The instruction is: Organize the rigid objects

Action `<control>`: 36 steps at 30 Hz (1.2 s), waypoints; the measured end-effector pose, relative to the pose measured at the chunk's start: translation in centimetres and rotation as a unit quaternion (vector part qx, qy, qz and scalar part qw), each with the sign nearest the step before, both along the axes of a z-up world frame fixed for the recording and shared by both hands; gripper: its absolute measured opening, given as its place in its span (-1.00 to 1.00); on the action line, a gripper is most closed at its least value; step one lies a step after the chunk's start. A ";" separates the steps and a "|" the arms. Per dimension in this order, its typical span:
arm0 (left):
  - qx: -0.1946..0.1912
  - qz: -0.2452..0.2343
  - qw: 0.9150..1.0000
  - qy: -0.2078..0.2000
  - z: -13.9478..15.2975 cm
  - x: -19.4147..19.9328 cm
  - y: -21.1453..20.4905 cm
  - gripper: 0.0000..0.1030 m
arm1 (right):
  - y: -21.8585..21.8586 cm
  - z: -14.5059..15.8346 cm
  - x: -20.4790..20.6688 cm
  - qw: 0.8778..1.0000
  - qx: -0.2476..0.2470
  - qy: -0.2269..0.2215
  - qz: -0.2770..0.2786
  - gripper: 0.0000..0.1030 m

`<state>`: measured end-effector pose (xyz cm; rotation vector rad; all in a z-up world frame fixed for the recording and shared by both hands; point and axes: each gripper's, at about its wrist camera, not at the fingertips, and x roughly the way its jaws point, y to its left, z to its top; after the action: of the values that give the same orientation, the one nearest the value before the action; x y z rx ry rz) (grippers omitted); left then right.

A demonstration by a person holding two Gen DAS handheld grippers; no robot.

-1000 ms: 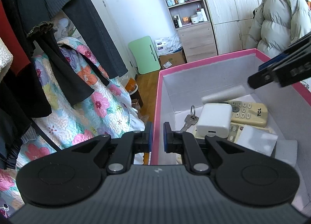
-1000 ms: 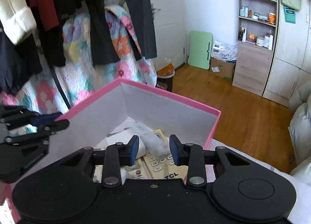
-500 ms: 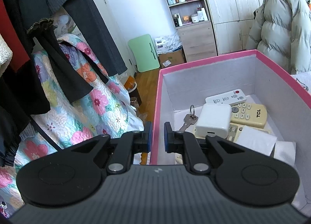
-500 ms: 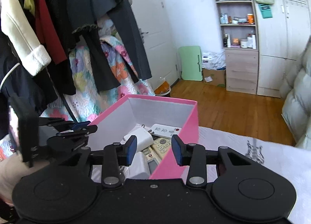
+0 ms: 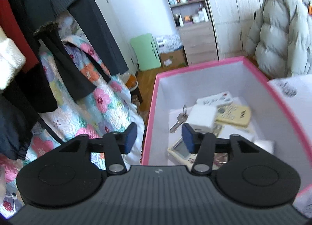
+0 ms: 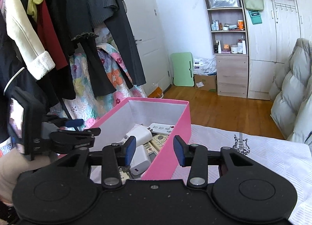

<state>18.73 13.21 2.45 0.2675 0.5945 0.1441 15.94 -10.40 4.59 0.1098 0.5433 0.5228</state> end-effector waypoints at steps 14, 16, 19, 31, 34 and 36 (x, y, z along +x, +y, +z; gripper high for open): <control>-0.055 -0.018 0.998 -0.012 2.7 -7.1 -4.2 0.57 | -2.2 0.4 -3.8 0.999 -0.017 -0.018 -0.020 0.08; -0.068 -0.017 0.997 -0.008 2.6 -7.7 -4.6 0.63 | -2.6 0.4 -4.3 0.999 -0.019 -0.017 -0.027 0.09; -0.085 -0.013 0.996 0.000 2.4 -8.5 -5.1 0.86 | -3.5 0.4 -5.3 0.999 -0.019 -0.016 -0.038 0.14; -0.139 0.020 0.988 0.068 1.6 -9.6 -5.8 0.97 | -5.3 0.5 -7.7 0.997 -0.028 -0.008 -0.066 0.27; -0.153 0.033 0.985 0.067 1.6 -10.0 -5.3 0.97 | -5.5 0.3 -8.2 0.997 -0.034 -0.004 -0.070 0.36; -0.151 0.039 0.986 0.067 1.6 -10.1 -5.3 0.97 | -5.6 0.2 -8.6 0.996 -0.039 -0.001 -0.079 0.45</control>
<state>8.61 7.92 4.07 -0.0405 0.7505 0.1103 7.33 -16.04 4.78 0.0773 0.5473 0.3480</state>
